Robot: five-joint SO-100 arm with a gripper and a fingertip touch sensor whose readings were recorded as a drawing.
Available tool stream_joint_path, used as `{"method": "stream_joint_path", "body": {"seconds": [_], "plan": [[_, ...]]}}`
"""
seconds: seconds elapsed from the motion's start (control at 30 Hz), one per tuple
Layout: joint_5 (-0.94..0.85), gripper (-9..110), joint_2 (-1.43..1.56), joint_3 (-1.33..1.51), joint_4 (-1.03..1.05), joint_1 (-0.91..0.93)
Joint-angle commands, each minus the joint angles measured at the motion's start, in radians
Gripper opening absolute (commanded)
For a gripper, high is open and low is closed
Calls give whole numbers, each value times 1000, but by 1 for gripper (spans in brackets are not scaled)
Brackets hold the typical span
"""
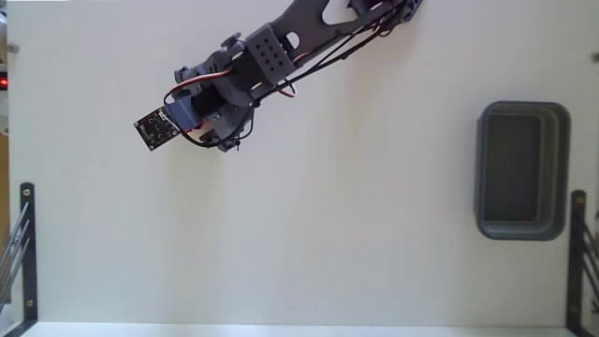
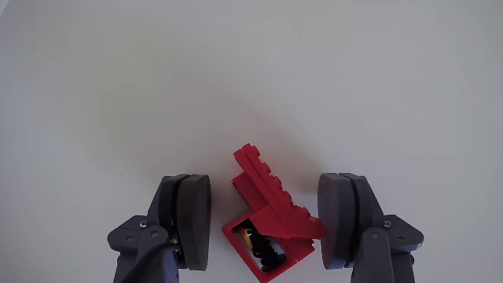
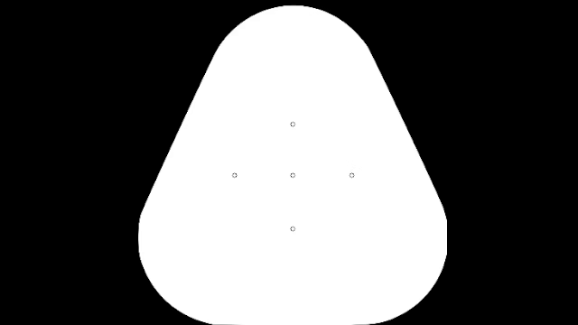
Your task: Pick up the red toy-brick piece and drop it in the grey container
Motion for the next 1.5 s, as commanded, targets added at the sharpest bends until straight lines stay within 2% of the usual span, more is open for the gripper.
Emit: {"method": "stream_joint_path", "body": {"seconds": [0.0, 1.47], "plan": [[2, 81, 26, -1, -11, 13], [2, 69, 26, -1, -11, 13]]}}
